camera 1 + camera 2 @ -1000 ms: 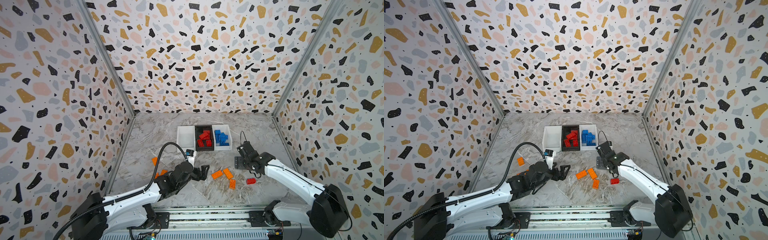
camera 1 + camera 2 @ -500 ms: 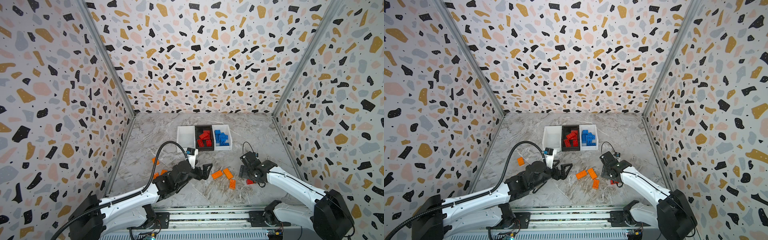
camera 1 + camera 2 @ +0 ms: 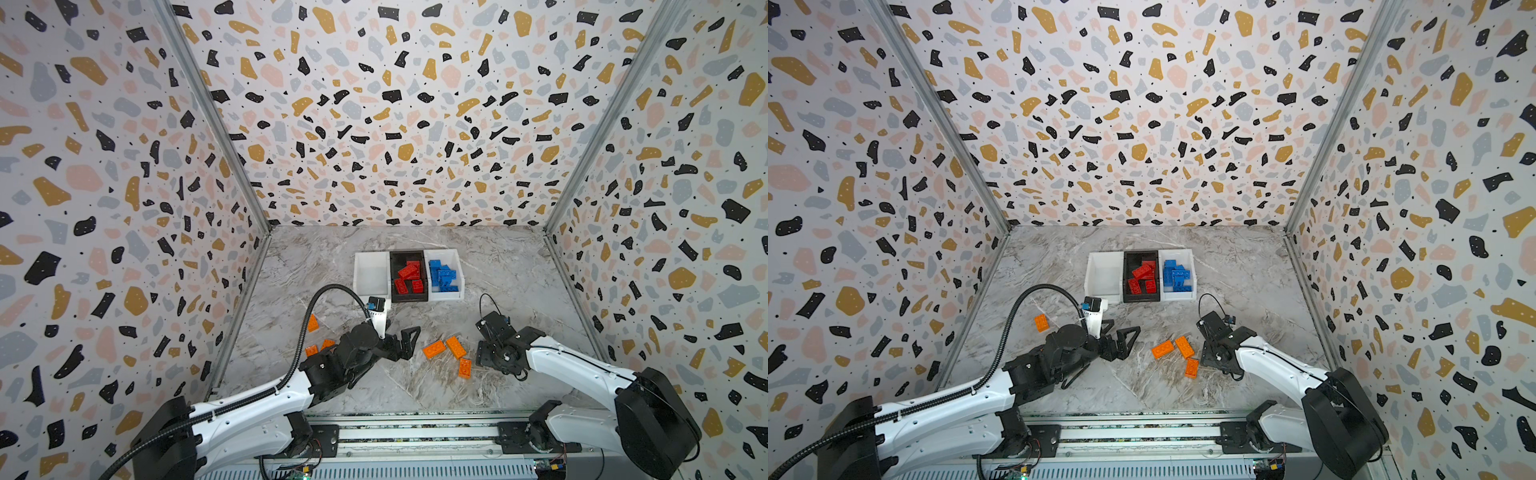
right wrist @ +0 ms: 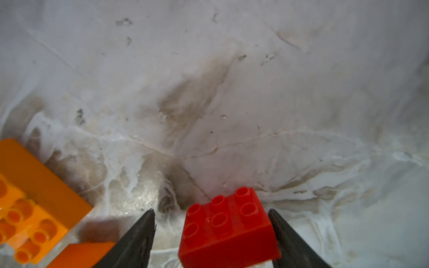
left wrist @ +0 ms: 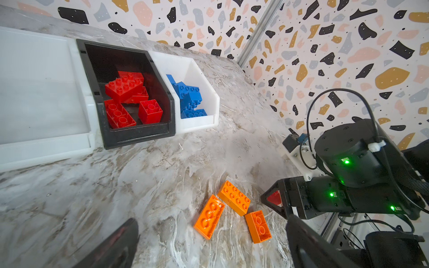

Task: Sort the legos into containers by color
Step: 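Move the right gripper back and grasp the last red 2x2 brick, then carry the red 2x2 brick over the black bin with the right gripper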

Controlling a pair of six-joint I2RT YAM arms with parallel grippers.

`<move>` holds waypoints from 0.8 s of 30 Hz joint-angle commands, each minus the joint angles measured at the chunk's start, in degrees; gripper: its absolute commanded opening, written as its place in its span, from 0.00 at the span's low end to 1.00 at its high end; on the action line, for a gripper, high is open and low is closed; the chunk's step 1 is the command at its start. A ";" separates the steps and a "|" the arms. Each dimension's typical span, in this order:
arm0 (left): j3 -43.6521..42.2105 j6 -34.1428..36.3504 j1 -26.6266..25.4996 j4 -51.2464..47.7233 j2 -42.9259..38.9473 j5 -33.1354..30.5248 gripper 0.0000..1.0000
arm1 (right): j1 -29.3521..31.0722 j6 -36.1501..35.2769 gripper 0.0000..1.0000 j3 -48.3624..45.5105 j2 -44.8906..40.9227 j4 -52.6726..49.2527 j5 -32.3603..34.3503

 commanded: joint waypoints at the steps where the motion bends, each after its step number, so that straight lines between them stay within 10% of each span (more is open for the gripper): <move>1: -0.12 1.26 -0.35 1.06 0.47 -0.68 1.00 | 0.82 1.21 0.74 -0.66 -0.84 0.34 -0.63; 24: -0.78 0.14 -0.35 -4.27 -4.13 -4.97 1.00 | 4.81 -4.50 0.46 10.03 2.51 -1.32 1.42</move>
